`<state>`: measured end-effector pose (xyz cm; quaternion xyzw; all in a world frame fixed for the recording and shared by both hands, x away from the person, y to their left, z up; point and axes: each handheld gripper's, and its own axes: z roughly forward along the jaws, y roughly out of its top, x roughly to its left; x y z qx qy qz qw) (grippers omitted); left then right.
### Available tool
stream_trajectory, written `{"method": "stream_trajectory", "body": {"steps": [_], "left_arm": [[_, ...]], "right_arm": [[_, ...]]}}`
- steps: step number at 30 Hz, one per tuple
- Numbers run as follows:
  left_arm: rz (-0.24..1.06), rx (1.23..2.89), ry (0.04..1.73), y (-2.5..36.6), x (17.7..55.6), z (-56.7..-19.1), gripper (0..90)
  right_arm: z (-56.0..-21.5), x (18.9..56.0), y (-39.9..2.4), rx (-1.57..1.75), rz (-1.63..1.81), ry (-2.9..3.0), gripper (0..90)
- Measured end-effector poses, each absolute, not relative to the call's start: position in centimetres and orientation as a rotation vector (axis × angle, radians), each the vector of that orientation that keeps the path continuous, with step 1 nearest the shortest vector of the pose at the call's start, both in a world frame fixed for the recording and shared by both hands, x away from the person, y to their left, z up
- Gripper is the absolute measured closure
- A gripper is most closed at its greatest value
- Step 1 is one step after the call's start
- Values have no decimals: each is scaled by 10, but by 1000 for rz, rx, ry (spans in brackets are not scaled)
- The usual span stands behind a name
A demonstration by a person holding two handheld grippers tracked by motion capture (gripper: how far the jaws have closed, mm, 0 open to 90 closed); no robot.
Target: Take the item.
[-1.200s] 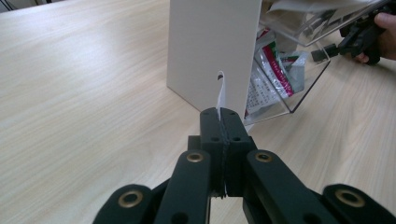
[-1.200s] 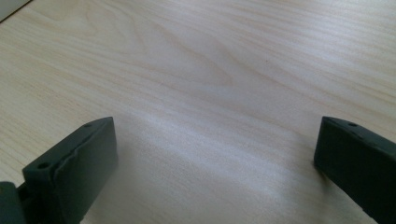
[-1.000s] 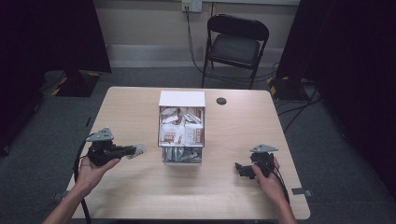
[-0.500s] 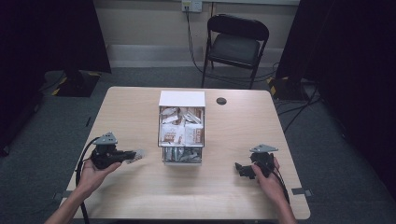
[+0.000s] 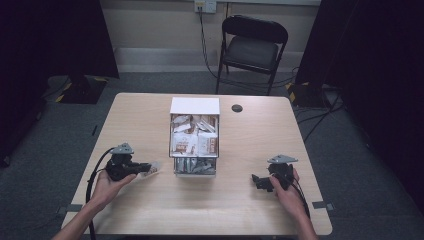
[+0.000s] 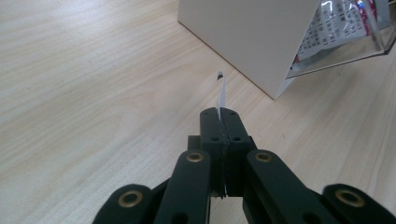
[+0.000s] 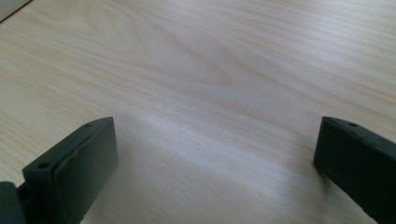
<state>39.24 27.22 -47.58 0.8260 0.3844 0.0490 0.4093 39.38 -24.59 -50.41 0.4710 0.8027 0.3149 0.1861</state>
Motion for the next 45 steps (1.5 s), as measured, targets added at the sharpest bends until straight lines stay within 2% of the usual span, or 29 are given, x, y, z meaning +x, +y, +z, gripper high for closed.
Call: {"method": "stream_trajectory", "body": {"steps": [9, 29, 34, 39, 45], "left_arm": [[148, 2121, 958, 265, 396, -483, 891], [162, 2138, 993, 261, 417, -491, 764], [191, 2155, 1013, 260, 419, -493, 614], [132, 2149, 1049, 262, 422, -493, 360], [174, 2097, 1045, 272, 414, -478, 228]], "right_arm": [[-504, 394, -246, 1327, 887, 2261, 0], [-504, 394, -246, 1327, 887, 2260, 0], [-504, 394, -246, 1327, 887, 2260, 0], [-504, 394, -246, 1326, 887, 2261, 0], [-504, 394, -246, 1327, 887, 2261, 0]]}}
